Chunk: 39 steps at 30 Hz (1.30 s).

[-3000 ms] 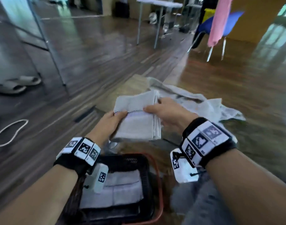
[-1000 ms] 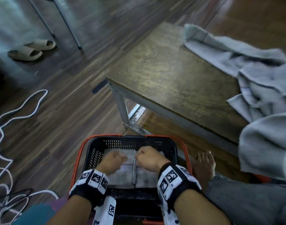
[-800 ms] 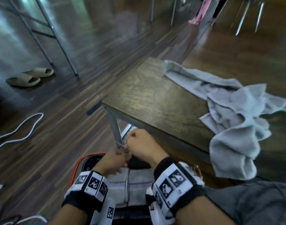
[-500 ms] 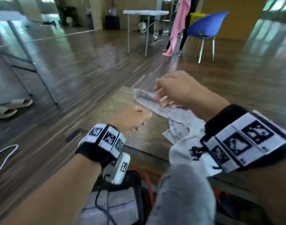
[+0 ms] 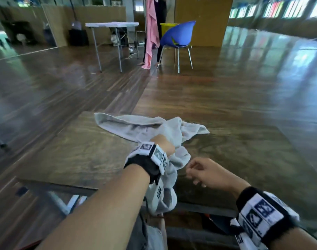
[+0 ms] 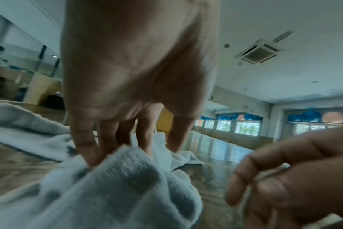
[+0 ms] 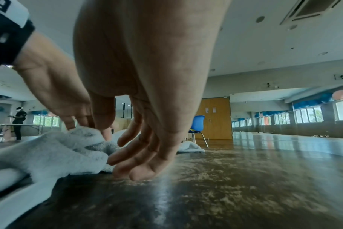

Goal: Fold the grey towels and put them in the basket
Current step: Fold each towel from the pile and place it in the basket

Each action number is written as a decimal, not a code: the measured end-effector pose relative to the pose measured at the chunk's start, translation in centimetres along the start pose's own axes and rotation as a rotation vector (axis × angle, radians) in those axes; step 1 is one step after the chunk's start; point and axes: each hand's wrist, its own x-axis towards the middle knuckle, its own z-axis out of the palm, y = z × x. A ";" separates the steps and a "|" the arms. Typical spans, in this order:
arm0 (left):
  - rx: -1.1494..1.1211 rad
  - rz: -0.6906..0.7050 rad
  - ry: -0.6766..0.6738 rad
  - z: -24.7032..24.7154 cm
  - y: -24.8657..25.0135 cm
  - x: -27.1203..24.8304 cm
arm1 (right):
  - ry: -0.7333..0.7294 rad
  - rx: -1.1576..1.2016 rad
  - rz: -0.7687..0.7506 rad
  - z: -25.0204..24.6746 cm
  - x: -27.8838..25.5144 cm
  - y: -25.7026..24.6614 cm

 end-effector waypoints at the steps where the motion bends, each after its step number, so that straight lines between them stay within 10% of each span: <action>1: 0.018 0.038 0.078 0.6 0.1 0.2 | 0.026 0.001 -0.023 0.0 0.3 0.5; 4: -0.141 0.347 0.194 2.0 2.9 -0.3 | 0.103 0.135 -0.111 -0.4 0.8 1.0; 10: -0.679 0.765 -0.013 3.5 9.6 -1.7 | 0.529 0.521 -0.063 -4.0 1.6 1.7; 13: -0.458 0.668 0.273 4.2 9.5 1.0 | 0.775 0.650 -0.018 -8.7 1.4 2.3; 18: 0.109 0.465 -0.155 6.3 6.4 4.5 | 0.998 0.885 -0.039 -14.5 -0.6 4.3; 29: -0.369 0.604 0.241 6.7 10.7 5.0 | 0.966 -0.199 0.372 -14.3 -4.6 9.5; 33: -0.334 0.836 -0.049 8.6 13.4 2.3 | 0.927 -0.374 -0.055 -12.8 -5.1 7.8; 39: -0.276 0.938 -0.075 10.2 15.9 0.7 | 0.879 -0.370 0.069 -13.5 -6.3 8.1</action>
